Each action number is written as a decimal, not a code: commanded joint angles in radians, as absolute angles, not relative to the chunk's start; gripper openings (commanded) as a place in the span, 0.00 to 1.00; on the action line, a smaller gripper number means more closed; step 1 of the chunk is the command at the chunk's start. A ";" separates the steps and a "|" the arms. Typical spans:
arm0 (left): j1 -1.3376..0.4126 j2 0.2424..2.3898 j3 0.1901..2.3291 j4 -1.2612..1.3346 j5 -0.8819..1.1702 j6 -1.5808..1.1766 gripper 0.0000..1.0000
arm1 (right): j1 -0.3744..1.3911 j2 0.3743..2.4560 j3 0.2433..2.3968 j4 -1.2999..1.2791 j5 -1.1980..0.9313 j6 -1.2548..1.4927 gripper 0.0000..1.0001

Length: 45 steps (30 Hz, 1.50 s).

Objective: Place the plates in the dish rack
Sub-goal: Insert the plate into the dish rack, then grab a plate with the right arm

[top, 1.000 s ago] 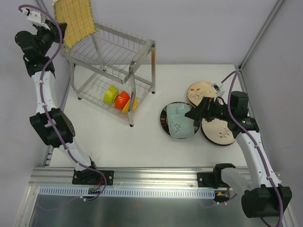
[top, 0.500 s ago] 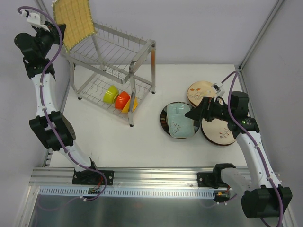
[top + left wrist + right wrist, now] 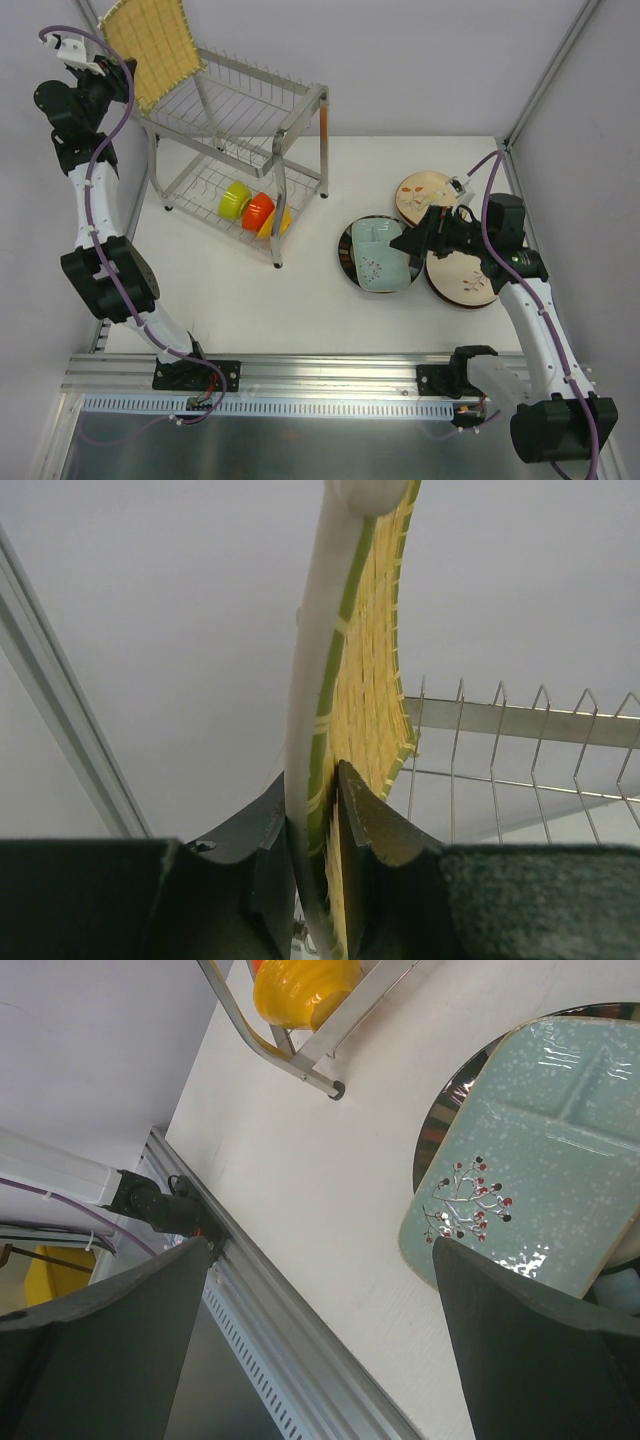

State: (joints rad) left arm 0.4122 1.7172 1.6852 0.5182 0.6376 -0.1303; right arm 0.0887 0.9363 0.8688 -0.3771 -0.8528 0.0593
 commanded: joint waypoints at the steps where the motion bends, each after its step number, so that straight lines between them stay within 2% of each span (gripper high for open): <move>1: 0.436 1.697 1.671 0.568 0.569 -0.067 0.18 | 0.094 0.914 0.861 -0.331 -0.867 0.043 1.00; 8: 0.436 1.686 1.657 0.568 0.572 -0.078 0.31 | 0.094 0.910 0.861 -0.336 -0.867 0.044 1.00; 9: 0.436 1.684 1.657 0.568 0.571 -0.078 0.39 | 0.094 0.908 0.862 -0.336 -0.867 0.044 0.99; 11: 0.434 1.675 1.657 0.568 0.569 -0.083 0.43 | 0.094 0.905 0.862 -0.334 -0.867 0.043 1.00; 14: 0.436 1.663 1.651 0.568 0.561 -0.089 0.58 | 0.094 0.896 0.861 -0.336 -0.868 0.043 1.00; 15: 0.436 1.658 1.646 0.568 0.557 -0.092 0.70 | 0.092 0.894 0.859 -0.337 -0.867 0.043 0.99; 22: 0.436 1.596 1.609 0.561 0.522 -0.124 0.99 | 0.092 0.865 0.864 -0.341 -0.861 0.049 1.00; 33: 0.436 1.434 1.471 0.494 0.469 -0.239 0.99 | 0.101 0.802 0.873 -0.379 -0.761 0.049 0.99; 45: 0.402 1.080 1.228 0.074 0.468 -0.422 0.99 | 0.130 0.839 0.890 -0.495 -0.493 0.112 1.00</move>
